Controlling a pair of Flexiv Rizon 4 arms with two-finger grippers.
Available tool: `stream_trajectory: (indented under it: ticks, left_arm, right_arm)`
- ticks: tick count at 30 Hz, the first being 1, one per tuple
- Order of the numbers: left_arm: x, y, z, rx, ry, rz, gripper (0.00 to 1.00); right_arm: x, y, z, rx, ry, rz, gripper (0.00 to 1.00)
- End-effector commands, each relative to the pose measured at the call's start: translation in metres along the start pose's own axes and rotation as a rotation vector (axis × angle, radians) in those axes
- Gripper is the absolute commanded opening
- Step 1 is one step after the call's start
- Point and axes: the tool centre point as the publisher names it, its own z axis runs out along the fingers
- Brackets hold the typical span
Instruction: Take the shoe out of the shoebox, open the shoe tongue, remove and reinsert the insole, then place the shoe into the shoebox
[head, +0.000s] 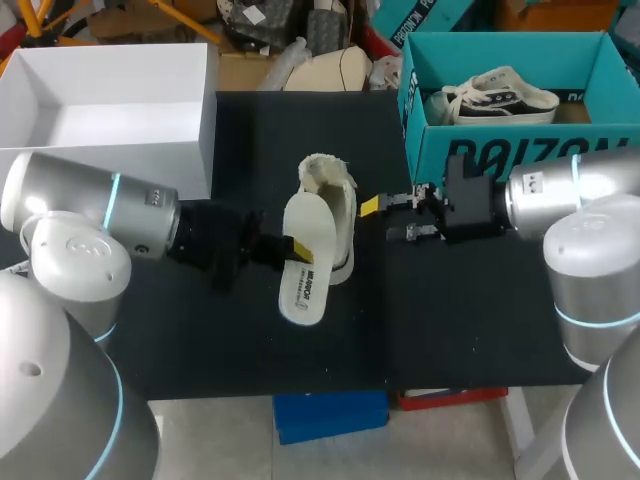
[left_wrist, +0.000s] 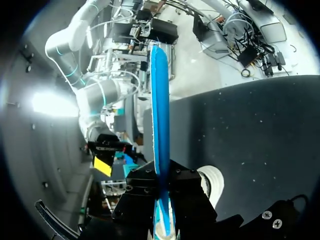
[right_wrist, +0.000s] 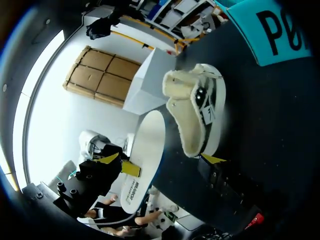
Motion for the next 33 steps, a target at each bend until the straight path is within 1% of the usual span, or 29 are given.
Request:
stream_trajectory:
  ticks: [1, 3, 5, 6, 8, 10, 12, 17, 23, 25, 27, 30, 33]
  left_arm:
    - [-0.002, -0.004, -0.002, 0.040, 0.010, -0.058, 0.00]
    - [-0.003, -0.011, -0.007, 0.120, -0.046, -0.163, 0.00]
    - [-0.001, -0.015, -0.009, 0.171, -0.038, -0.220, 0.00]
    - [0.000, -0.018, -0.009, 0.185, -0.045, -0.232, 0.00]
    - [0.000, -0.022, -0.010, 0.224, -0.058, -0.280, 0.00]
    - [0.001, -0.025, -0.009, 0.232, -0.046, -0.279, 0.00]
    - [0.002, -0.027, -0.008, 0.266, -0.052, -0.314, 0.00]
    - [0.006, -0.030, -0.005, 0.286, -0.002, -0.339, 0.00]
    - [0.006, -0.029, -0.003, 0.280, 0.029, -0.323, 0.00]
    - [0.005, -0.030, -0.003, 0.288, 0.075, -0.303, 0.00]
    - [0.008, -0.029, -0.004, 0.297, 0.149, -0.266, 0.00]
    - [0.010, -0.027, -0.004, 0.328, 0.209, -0.240, 0.00]
    - [0.014, -0.023, -0.001, 0.338, 0.258, -0.213, 0.00]
  right_arm:
    - [0.000, -0.004, 0.004, 0.036, -0.077, -0.040, 1.00]
    - [-0.002, -0.008, 0.002, 0.062, -0.116, -0.060, 1.00]
    - [-0.006, -0.014, -0.001, 0.086, -0.130, -0.058, 1.00]
    - [-0.009, -0.018, -0.003, 0.095, -0.159, -0.052, 1.00]
    - [-0.011, -0.024, -0.008, 0.092, -0.163, -0.039, 1.00]
    - [-0.013, -0.029, -0.015, 0.079, -0.177, -0.041, 1.00]
    - [-0.013, -0.034, -0.021, 0.066, -0.184, -0.054, 1.00]
    - [-0.012, -0.046, -0.031, 0.072, -0.202, -0.122, 1.00]
    - [-0.012, -0.054, -0.040, 0.083, -0.258, -0.153, 1.00]
    - [-0.012, -0.054, -0.040, 0.083, -0.258, -0.153, 1.00]
    - [-0.012, -0.054, -0.040, 0.083, -0.258, -0.153, 1.00]
    - [-0.012, -0.054, -0.040, 0.083, -0.258, -0.153, 1.00]
    - [-0.012, -0.054, -0.040, 0.083, -0.258, -0.153, 1.00]
